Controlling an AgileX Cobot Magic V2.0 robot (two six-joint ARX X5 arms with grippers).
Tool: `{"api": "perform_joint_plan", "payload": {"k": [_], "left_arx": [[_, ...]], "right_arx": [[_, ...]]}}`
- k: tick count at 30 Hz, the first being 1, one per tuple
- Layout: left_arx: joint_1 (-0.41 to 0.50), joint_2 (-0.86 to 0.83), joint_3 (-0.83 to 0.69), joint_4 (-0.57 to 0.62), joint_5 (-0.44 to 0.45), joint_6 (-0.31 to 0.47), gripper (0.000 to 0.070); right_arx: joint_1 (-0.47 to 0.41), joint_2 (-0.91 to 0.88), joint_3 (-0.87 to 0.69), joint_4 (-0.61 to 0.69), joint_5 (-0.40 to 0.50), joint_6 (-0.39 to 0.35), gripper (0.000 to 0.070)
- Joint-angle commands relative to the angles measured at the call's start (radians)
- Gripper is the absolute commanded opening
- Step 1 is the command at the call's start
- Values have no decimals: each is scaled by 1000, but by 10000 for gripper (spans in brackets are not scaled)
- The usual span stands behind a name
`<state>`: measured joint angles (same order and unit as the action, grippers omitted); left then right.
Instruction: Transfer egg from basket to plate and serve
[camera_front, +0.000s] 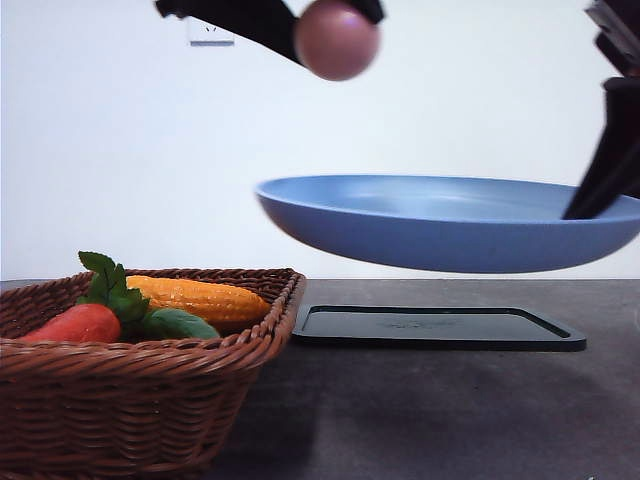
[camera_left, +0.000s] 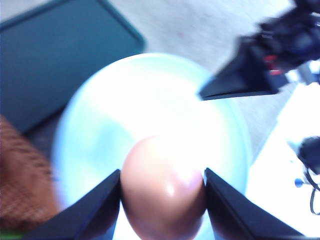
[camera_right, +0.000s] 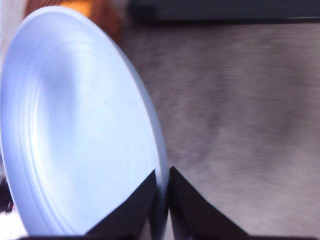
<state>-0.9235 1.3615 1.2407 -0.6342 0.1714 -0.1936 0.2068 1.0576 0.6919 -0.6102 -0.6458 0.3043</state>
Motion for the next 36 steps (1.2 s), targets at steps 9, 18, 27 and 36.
{"api": "perform_joint_plan", "payload": {"k": [9,18,27,36], "left_arx": [[-73,164,13,29,-22,10,186],[-80,232,13,29,-22,10,188],[-81,233,13,32,-21,1,412],[-85,215,49,-2,-15,-9,460]], "right_arx": [[66,14,24,7,-9,10,0],[66,14,24,-5,-10,10,0],[66,14,24,-5,-9,10,0],[66,14,24,-28,-9,9,0]]}}
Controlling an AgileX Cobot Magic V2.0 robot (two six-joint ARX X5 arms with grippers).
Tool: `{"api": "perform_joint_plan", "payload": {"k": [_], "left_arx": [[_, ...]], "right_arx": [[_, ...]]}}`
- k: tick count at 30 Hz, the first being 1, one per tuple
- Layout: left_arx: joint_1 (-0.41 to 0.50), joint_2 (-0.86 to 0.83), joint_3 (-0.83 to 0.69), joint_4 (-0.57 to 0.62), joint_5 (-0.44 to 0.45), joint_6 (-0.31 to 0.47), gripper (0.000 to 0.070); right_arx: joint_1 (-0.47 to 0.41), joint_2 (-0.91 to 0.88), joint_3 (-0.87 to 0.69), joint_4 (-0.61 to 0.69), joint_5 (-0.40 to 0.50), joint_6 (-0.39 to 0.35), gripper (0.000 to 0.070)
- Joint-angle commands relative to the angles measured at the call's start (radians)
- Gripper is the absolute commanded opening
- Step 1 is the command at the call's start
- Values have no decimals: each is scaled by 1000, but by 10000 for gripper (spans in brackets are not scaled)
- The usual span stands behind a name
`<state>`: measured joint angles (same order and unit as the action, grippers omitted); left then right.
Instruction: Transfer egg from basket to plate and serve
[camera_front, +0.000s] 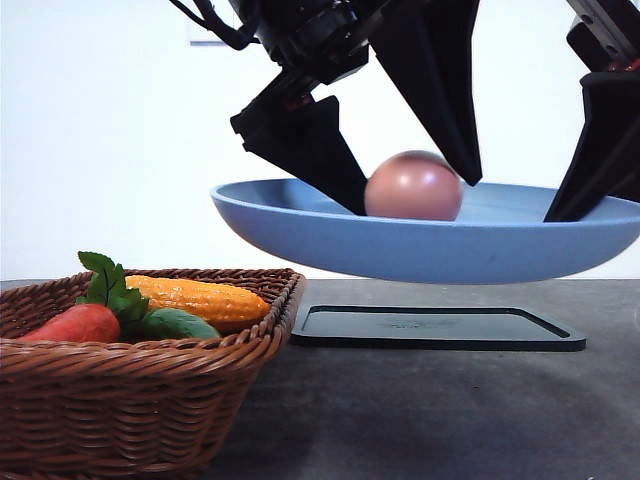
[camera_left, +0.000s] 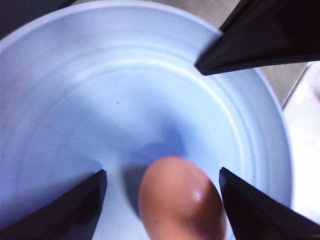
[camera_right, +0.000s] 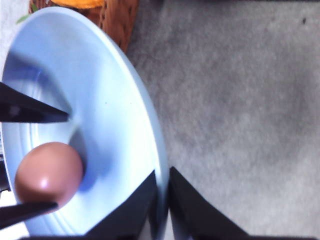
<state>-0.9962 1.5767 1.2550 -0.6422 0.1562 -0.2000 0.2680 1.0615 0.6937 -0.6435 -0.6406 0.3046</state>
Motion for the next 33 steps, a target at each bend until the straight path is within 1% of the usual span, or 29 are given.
{"api": "perform_joint_plan", "payload": {"k": [1,8,13,16,22,24,26,30,33], "left_arx": [[-12,-9,47,-6,0,-2,460],[-9,-123,108,-77,-17,8,459],[6,-255,115,-131,-79,16,459],[16,-352,115,-161,-146,16,459],[22,-539,115,-181,-317,17,459],[22,-599,115,-182,-354,20,459],[22,-650,115,-182,-370,21,459],[22,-728,115,-182,-373,21,459],[22,-766,115,-182,-375,20,459]], "right_arx": [[4,10,22,-1,-15,9,0],[-17,20,26,-15,-16,-2,0],[-67,84,59,-17,-19,-39,0],[-109,148,102,-16,-19,-76,0],[-179,334,246,-8,-16,-139,0],[-200,411,311,-3,-15,-151,0],[-217,487,378,0,-15,-156,0],[-240,641,515,0,-14,-154,0],[-252,755,615,-1,-14,-135,0]]}}
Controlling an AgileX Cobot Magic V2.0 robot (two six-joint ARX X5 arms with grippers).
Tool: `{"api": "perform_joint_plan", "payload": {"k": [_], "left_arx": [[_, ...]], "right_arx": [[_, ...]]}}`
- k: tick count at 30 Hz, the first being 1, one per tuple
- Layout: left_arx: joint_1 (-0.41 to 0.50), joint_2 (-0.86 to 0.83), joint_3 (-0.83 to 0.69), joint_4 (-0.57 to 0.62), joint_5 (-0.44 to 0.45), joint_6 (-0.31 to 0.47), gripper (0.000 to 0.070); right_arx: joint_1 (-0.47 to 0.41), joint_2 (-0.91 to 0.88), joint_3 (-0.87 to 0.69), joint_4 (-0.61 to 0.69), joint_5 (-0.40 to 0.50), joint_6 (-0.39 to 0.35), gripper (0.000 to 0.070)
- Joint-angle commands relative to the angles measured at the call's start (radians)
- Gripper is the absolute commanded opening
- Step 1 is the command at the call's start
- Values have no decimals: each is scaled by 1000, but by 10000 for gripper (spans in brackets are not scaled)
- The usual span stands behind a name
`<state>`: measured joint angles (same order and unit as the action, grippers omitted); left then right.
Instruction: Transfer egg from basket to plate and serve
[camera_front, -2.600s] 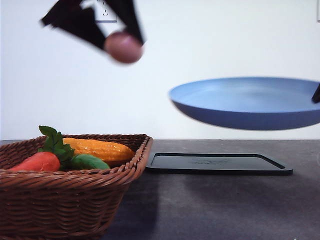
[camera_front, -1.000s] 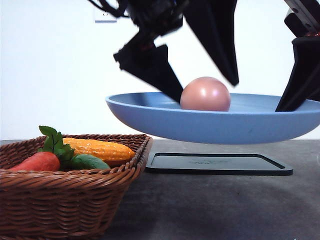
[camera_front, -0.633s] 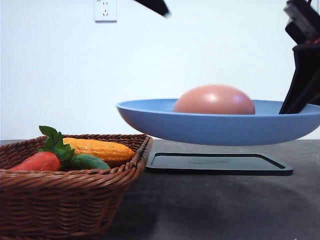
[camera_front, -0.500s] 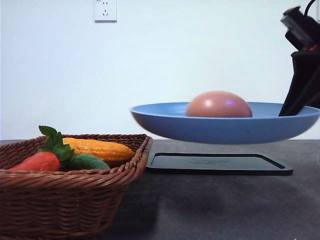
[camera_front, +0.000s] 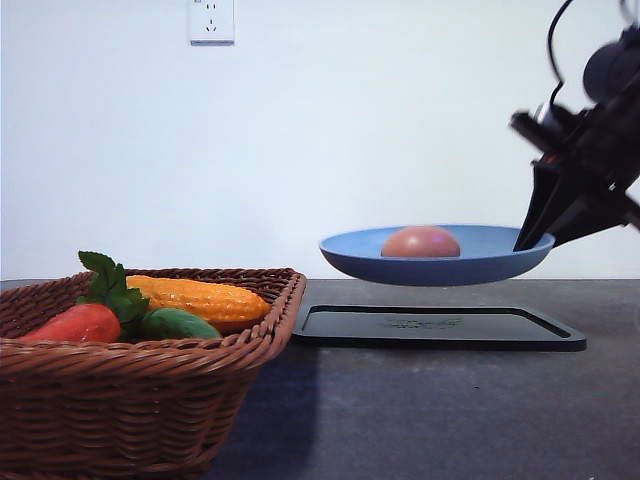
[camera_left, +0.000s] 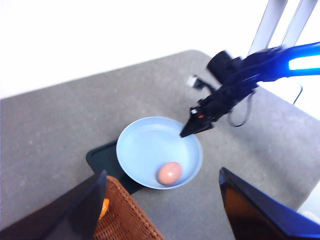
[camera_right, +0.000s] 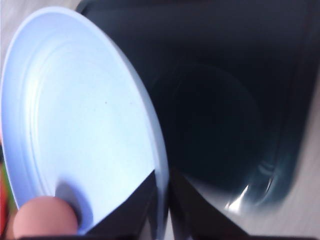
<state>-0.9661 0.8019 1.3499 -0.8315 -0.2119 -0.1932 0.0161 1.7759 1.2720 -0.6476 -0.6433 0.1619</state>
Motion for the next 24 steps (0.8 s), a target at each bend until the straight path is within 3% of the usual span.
{"api": "perform_joint_plan", "payload": {"k": [1,8,15,17,22,24], "left_arx": [[-8,-1,20,7,-6,13,459],[-8,-17,20,-20,-7,12,459],[-8,3,20,-49,-7,13,459],[-8,10,20,-49,-7,13,459],[-8,32,20,-62,-7,13,458],[-8,44,20,-66,-9,13,458]], "right_arx": [[-1,77,68,2,-11,16,0],[-6,261,207,-13,-11,23,0],[-8,318,228,-4,-3,30,5],[-8,319,228,-3,9,28,51],[-8,319,228,-3,28,10,265],[-10,318,231,-4,34,7,282]]}}
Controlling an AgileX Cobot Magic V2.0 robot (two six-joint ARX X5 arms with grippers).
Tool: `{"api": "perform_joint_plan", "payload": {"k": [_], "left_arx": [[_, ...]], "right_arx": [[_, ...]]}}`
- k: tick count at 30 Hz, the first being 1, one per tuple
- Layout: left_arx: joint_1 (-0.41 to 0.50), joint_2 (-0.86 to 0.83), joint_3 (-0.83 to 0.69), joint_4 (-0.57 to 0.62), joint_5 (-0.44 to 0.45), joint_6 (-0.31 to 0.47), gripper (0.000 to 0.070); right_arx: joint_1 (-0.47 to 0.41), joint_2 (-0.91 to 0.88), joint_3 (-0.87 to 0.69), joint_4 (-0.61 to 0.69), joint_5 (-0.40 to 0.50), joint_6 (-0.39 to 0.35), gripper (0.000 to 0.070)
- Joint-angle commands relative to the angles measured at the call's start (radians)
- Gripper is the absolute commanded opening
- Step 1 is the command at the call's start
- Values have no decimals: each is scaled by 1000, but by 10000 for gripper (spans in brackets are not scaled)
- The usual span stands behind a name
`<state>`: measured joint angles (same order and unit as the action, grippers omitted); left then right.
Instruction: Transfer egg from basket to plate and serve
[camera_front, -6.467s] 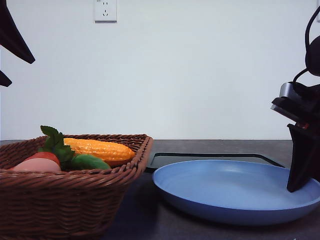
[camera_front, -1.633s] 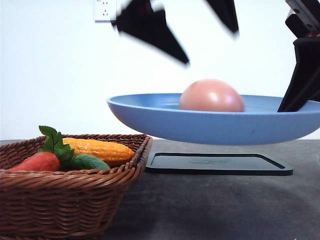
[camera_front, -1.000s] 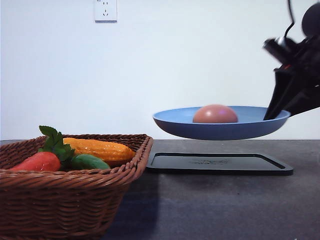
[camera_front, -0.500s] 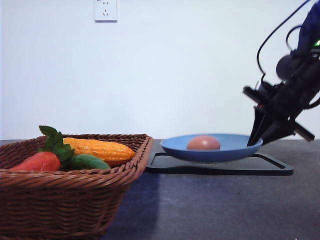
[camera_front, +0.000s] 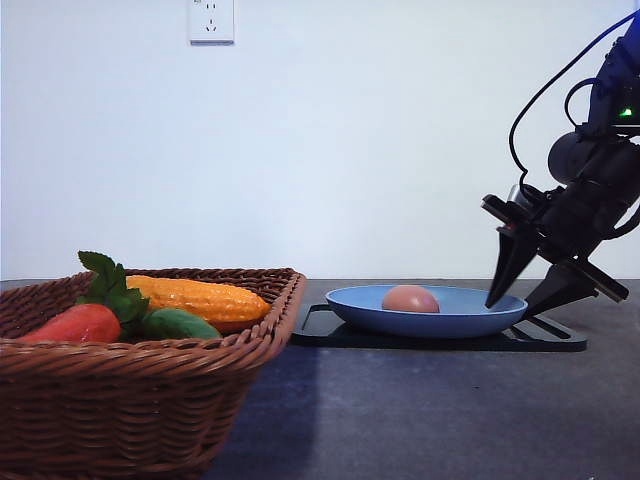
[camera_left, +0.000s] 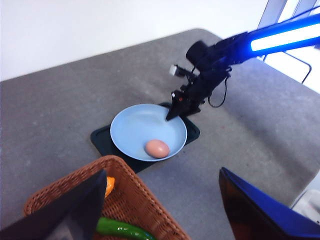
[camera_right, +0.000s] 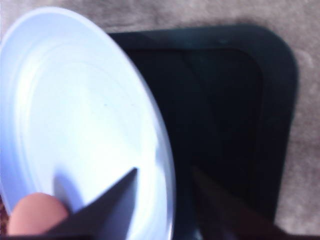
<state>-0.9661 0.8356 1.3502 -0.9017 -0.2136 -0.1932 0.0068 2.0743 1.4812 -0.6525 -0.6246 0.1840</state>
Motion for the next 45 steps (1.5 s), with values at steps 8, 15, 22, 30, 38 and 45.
{"api": "perform_joint_plan", "payload": {"k": [8,15,22,30,38,45], "left_arx": [[-8,56,19,6,-69,24,456],[2,125,19,3,-340,64,234],[74,230,19,3,-420,205,0],[275,304,-12,-2,-317,234,0],[490,265,-180,147,-13,231,0],[528,149,-433,404,92,186,0]], "right_arx": [[-38,-2,108,-141,16,-37,280],[-71,-102,158,-303,29,-91,127],[-22,-284,123,-365,143,-136,0],[144,-574,-46,-298,320,-141,0],[351,-906,-318,-96,500,-132,0],[496,-1127,-552,118,687,-81,0]]}}
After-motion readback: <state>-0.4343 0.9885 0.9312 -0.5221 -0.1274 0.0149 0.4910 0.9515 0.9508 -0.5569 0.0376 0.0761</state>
